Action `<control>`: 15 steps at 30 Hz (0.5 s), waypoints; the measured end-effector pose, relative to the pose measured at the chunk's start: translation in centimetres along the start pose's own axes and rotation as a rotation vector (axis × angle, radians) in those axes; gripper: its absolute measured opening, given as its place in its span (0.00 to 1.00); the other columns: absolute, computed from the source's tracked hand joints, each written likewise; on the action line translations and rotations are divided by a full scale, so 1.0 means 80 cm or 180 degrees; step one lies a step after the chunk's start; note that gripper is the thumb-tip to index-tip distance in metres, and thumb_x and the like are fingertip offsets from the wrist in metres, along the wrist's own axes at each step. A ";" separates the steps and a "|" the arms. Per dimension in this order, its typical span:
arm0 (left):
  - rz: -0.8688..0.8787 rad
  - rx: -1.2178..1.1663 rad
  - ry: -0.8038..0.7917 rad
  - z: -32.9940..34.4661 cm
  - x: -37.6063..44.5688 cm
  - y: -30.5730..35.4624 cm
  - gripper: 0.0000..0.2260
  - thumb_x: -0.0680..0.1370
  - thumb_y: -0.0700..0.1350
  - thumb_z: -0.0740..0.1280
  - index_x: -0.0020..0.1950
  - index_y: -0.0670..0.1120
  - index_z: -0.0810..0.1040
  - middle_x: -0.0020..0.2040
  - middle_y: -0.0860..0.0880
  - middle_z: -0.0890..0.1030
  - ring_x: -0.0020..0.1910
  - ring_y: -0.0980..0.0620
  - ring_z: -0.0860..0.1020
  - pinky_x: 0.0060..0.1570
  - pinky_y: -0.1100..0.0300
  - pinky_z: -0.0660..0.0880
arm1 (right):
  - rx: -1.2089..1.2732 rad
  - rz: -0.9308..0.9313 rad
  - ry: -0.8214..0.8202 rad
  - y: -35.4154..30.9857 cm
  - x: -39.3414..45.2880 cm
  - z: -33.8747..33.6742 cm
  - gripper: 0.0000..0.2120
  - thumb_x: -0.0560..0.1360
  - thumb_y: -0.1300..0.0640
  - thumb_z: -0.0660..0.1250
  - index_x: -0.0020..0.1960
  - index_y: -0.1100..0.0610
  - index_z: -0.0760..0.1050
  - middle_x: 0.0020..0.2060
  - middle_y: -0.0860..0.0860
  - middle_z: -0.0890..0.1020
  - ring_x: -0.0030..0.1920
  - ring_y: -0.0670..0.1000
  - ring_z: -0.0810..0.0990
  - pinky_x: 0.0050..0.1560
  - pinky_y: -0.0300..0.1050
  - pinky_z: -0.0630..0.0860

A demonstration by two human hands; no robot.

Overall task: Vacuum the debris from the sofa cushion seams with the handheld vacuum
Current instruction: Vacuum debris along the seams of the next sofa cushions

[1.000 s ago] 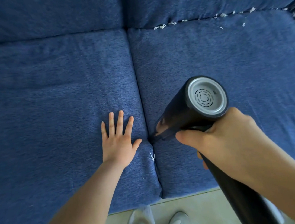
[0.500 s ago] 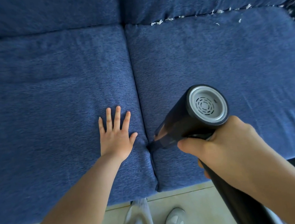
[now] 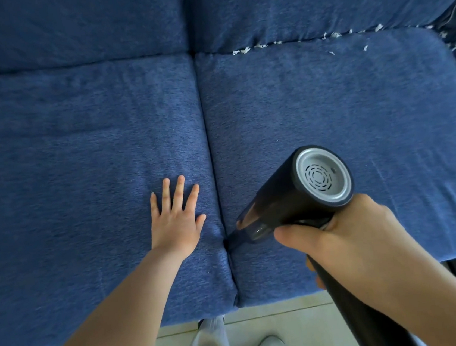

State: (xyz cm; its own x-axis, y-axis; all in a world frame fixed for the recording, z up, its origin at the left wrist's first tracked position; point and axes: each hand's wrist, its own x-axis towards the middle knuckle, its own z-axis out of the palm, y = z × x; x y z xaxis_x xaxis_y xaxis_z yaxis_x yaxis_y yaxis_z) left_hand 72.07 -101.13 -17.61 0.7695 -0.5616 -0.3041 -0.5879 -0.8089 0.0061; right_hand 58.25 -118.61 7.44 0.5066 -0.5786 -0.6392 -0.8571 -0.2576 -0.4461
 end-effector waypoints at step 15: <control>0.0023 -0.0160 0.0321 -0.021 0.075 -0.005 0.28 0.77 0.55 0.66 0.75 0.49 0.66 0.79 0.46 0.58 0.78 0.37 0.50 0.74 0.36 0.50 | 0.0760 -0.0685 0.0589 -0.030 0.101 -0.036 0.16 0.64 0.45 0.75 0.35 0.58 0.77 0.26 0.55 0.82 0.35 0.57 0.83 0.41 0.55 0.81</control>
State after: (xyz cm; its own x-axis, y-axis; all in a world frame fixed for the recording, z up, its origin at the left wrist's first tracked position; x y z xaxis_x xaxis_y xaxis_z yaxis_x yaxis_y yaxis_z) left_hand 77.30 -104.46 -17.82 0.7880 -0.5800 -0.2066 -0.5822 -0.8111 0.0564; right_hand 64.14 -124.86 5.16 0.6287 -0.6667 -0.4004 -0.6757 -0.2135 -0.7055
